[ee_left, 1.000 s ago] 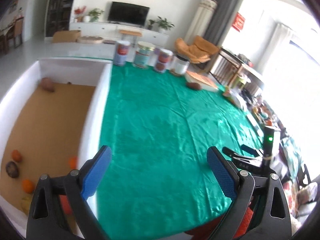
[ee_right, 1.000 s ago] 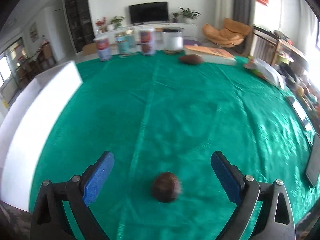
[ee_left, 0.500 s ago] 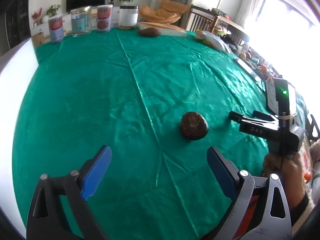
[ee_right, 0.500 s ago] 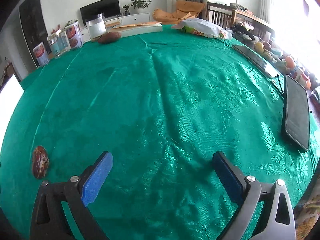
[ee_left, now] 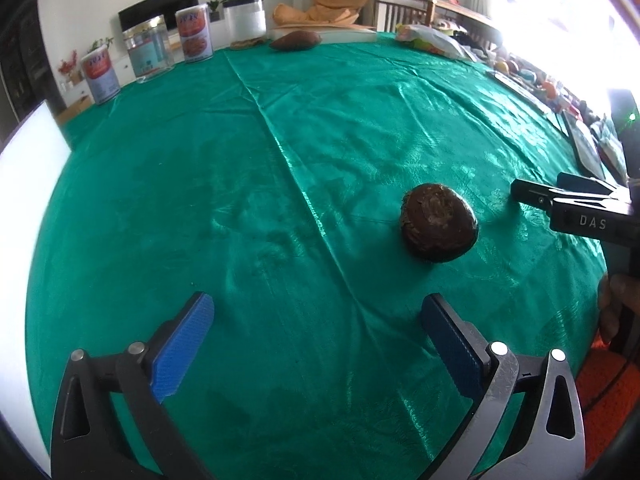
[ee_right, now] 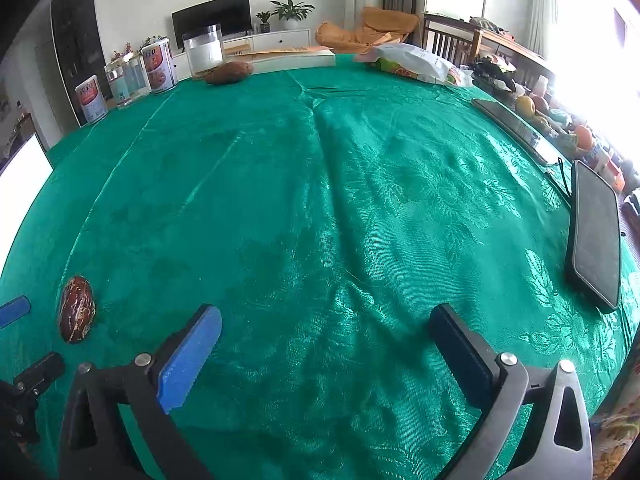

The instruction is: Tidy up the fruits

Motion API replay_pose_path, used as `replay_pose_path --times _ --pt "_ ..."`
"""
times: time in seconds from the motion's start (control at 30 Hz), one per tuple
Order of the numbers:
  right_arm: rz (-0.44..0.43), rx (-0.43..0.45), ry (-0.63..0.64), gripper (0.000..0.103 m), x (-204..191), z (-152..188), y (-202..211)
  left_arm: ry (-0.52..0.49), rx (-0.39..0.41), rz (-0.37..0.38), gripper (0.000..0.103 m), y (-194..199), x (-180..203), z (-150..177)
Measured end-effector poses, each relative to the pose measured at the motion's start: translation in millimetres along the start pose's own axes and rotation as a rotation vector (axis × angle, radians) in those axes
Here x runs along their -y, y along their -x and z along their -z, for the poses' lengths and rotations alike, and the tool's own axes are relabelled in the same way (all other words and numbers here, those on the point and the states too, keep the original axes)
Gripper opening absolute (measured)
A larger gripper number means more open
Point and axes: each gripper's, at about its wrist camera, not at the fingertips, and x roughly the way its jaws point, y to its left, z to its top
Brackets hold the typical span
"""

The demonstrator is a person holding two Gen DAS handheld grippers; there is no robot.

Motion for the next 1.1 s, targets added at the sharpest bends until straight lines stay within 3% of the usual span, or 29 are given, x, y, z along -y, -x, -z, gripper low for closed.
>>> replay_pose_path --times 0.8,0.87,0.97,1.1 --pt "-0.001 0.001 0.001 0.103 0 -1 -1 -0.002 -0.001 0.001 0.103 0 -1 0" --pt "-0.001 0.001 0.001 0.103 0 -1 0 -0.011 -0.003 0.027 0.102 0 0 0" --pt "-0.001 0.001 0.001 0.103 0 0 -1 -0.06 -0.005 0.123 0.101 2 5 -6" --pt "-0.001 0.001 0.001 0.103 -1 0 -1 -0.109 0.013 0.145 0.1 2 24 -24"
